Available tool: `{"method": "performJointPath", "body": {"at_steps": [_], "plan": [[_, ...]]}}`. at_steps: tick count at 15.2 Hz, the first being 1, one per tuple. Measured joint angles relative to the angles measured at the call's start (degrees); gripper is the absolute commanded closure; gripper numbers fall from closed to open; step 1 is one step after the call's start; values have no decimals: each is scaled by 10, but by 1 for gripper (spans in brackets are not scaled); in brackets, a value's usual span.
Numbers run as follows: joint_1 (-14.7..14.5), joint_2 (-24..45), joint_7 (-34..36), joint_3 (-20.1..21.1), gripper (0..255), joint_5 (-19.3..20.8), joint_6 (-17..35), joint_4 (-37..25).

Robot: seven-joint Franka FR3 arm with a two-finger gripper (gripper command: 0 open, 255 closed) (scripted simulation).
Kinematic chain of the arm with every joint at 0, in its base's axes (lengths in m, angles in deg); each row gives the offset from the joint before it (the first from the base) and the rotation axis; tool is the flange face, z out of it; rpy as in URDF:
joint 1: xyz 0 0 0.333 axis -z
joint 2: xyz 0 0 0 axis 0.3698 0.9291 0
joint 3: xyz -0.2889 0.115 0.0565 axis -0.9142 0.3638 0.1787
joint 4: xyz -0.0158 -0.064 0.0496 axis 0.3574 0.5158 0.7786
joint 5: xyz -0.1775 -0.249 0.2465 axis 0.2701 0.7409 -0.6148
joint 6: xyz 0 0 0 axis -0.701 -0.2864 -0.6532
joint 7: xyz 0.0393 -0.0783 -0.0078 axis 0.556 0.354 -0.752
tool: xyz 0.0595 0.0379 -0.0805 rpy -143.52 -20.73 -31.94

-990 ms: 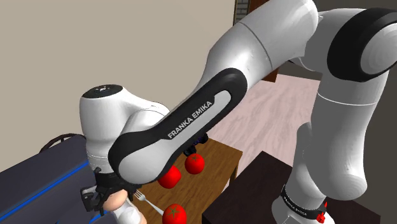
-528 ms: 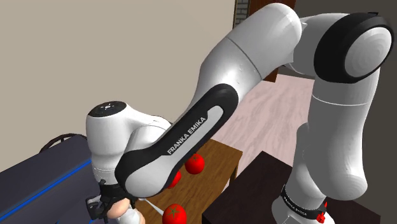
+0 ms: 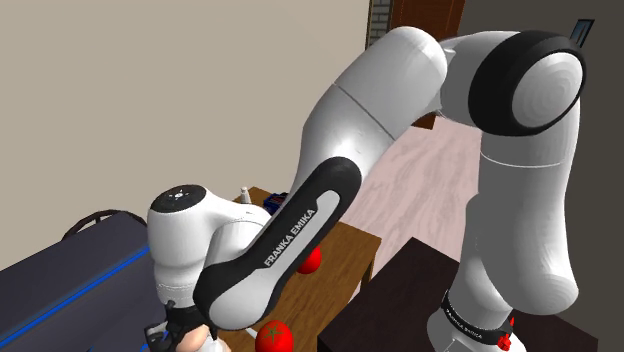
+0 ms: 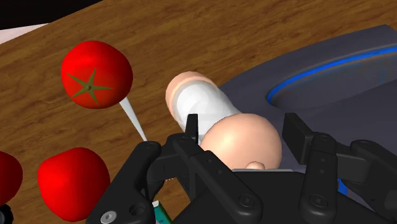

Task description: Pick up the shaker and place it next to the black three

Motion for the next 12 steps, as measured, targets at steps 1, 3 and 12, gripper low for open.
{"method": "performJointPath", "body": {"at_steps": [1,3,12], "plan": [[-1,5,2,-1,255,3,7,2],[-3,16,5,-4,255,9,22,6],[-18,72,24,-21,255,39,78,8]]}}
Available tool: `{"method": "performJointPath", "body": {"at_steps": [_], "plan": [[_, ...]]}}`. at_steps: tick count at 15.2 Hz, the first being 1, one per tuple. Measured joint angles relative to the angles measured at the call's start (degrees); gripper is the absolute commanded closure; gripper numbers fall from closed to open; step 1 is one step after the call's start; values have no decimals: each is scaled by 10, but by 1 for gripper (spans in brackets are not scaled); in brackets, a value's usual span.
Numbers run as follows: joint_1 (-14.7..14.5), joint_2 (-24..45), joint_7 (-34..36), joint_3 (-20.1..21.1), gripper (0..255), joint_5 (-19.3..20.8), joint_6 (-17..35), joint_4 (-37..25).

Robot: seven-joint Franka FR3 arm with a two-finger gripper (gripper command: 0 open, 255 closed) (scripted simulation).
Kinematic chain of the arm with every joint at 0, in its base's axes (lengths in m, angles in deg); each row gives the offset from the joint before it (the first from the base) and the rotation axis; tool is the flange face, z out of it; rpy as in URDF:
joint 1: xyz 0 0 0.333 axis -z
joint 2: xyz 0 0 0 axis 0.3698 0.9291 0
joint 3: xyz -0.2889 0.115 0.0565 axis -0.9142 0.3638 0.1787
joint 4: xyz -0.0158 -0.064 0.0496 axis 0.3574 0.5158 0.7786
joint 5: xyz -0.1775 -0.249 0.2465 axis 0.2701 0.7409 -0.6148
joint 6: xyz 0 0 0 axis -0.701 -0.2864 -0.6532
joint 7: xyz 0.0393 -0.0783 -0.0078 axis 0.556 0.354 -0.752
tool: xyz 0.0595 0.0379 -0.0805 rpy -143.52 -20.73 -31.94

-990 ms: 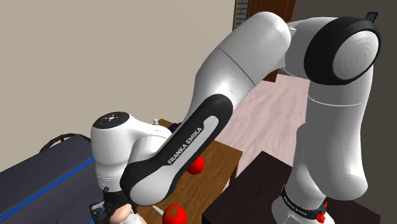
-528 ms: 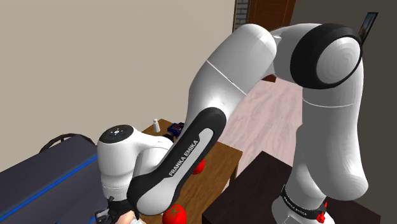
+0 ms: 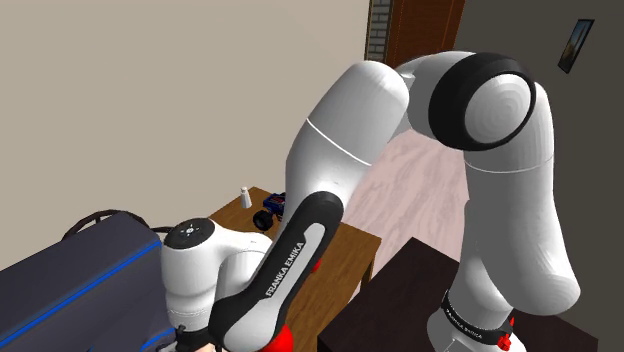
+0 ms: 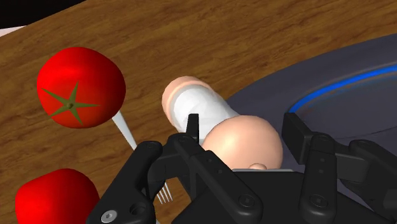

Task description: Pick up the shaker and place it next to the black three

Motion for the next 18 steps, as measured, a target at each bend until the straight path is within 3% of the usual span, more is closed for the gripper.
{"method": "performJointPath", "body": {"at_steps": [13,14,18], "plan": [[-16,53,15,-21,255,25,47,-4],[-16,53,15,-21,0,25,47,-4],[-15,54,16,-23,0,26,49,-5]]}}
